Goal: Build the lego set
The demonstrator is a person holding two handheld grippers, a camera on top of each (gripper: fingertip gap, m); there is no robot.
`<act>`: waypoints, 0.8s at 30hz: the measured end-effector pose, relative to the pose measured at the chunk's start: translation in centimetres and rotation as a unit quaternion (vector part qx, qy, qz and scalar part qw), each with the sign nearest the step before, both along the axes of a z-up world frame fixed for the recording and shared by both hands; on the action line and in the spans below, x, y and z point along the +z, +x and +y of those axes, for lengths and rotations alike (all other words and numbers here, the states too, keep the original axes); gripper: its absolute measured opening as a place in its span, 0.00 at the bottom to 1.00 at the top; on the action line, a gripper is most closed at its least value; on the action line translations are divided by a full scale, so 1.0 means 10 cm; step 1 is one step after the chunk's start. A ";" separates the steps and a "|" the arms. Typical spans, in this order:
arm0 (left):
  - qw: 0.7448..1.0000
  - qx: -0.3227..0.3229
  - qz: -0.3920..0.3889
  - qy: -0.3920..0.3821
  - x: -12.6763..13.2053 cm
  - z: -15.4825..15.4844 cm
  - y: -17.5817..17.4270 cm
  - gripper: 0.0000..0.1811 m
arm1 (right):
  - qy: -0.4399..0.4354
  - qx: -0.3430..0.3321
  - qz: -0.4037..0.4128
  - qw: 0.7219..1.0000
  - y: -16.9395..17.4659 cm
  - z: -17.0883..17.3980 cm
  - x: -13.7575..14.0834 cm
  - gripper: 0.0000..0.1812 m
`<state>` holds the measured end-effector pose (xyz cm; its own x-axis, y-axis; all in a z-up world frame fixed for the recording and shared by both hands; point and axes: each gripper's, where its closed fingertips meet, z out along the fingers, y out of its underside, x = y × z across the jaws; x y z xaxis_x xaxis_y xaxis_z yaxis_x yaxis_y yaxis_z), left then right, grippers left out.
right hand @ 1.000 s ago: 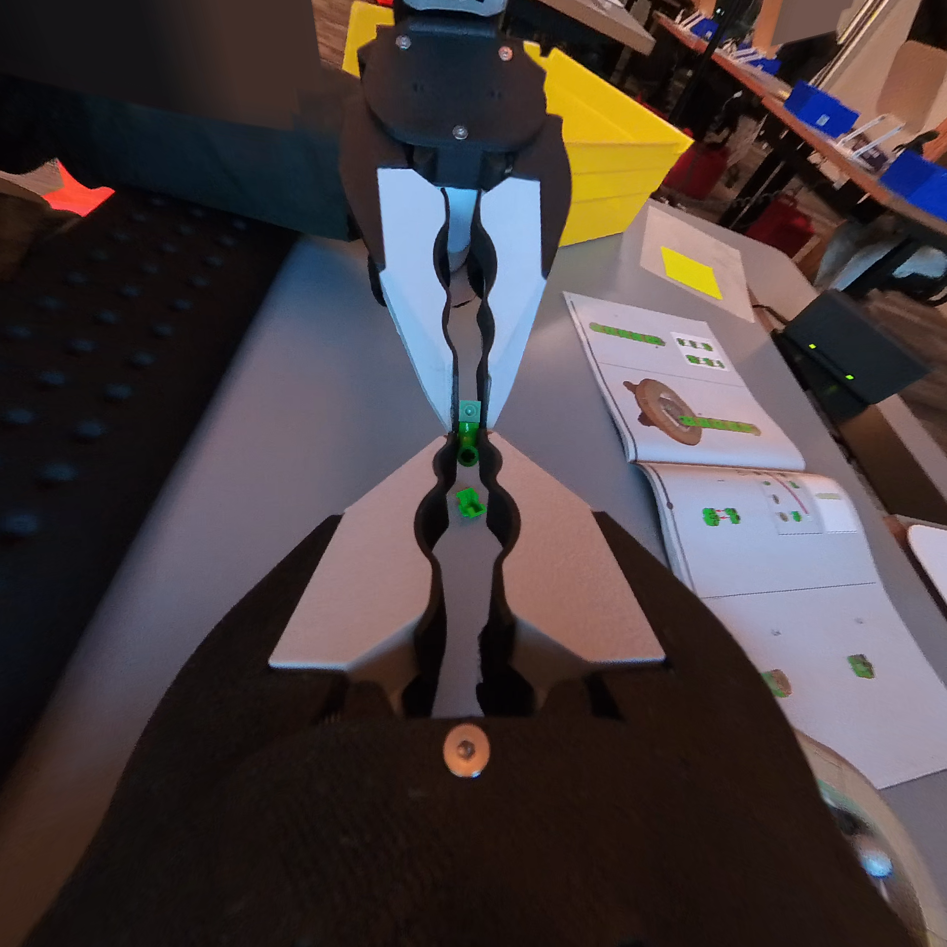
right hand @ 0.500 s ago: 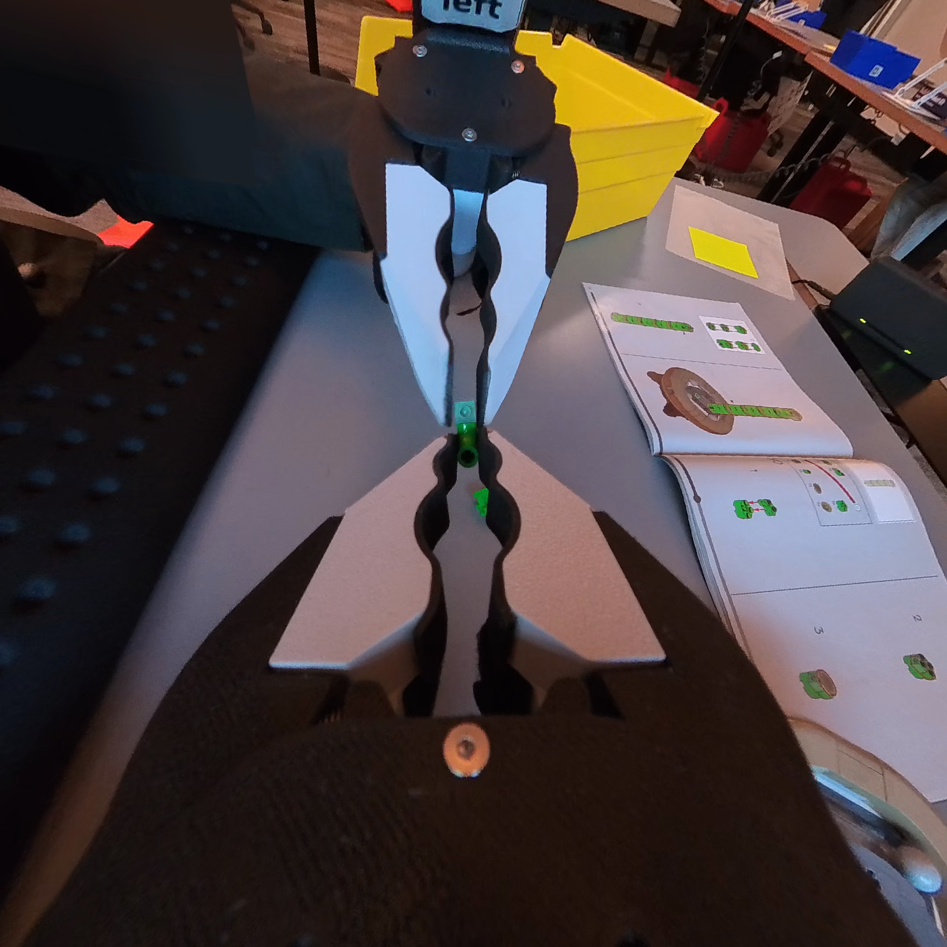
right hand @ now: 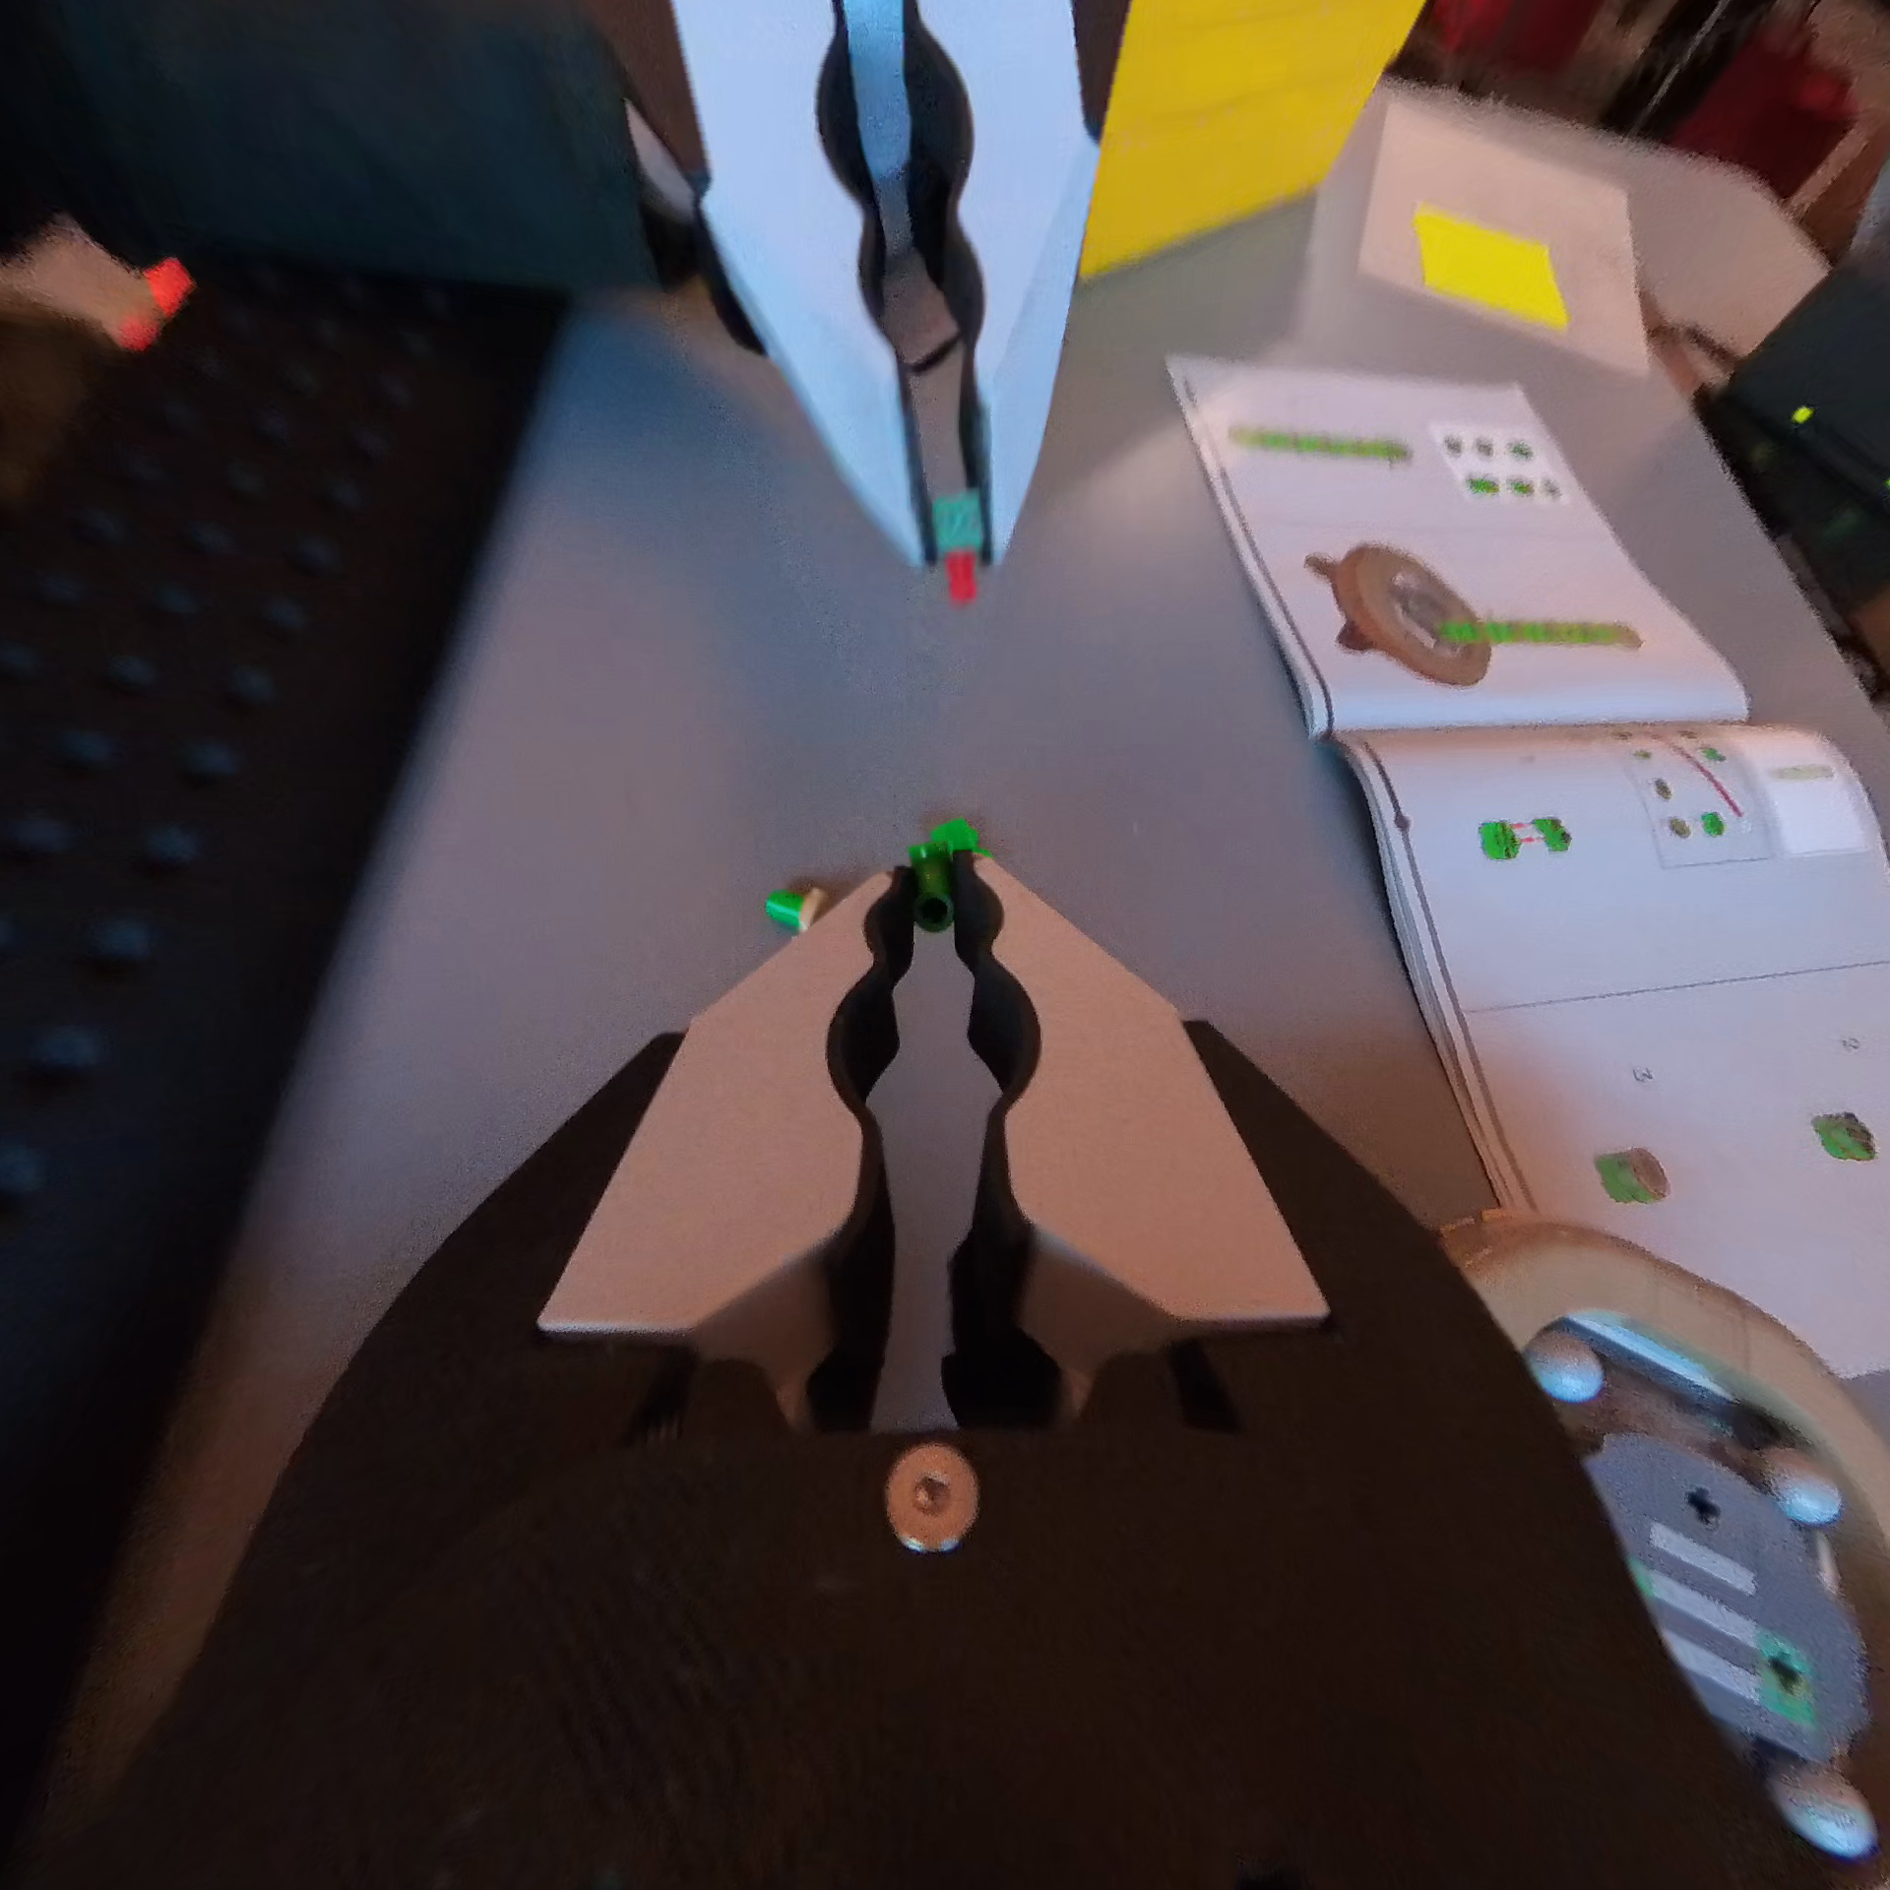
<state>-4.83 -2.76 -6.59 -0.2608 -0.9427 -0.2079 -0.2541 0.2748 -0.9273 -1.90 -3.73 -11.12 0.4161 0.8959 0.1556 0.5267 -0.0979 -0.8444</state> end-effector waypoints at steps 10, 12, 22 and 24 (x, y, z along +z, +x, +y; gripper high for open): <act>0.999 -0.021 -0.011 0.046 -0.03 -0.12 0.00 0.04 | -0.091 -0.014 -0.019 0.996 0.04 0.03 -0.33 0.04; 0.999 -0.021 -0.013 0.036 -0.02 -0.12 0.01 0.04 | -0.089 -0.013 0.006 0.996 0.01 0.04 -0.25 0.05; 0.999 -0.028 -0.027 0.018 0.02 -0.19 0.09 0.04 | 0.041 0.028 0.139 0.989 -0.25 -0.02 0.48 0.05; 0.999 -0.030 -0.031 0.010 0.04 -0.20 0.09 0.04 | 0.039 0.032 0.130 0.990 -0.27 -0.03 0.45 0.05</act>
<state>-3.97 -4.71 -6.17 -0.3023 -0.9212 -0.2449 -0.1786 0.3071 -0.9348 -4.59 -3.98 -6.62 0.3949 0.9108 0.1208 0.2936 -0.0005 -0.9559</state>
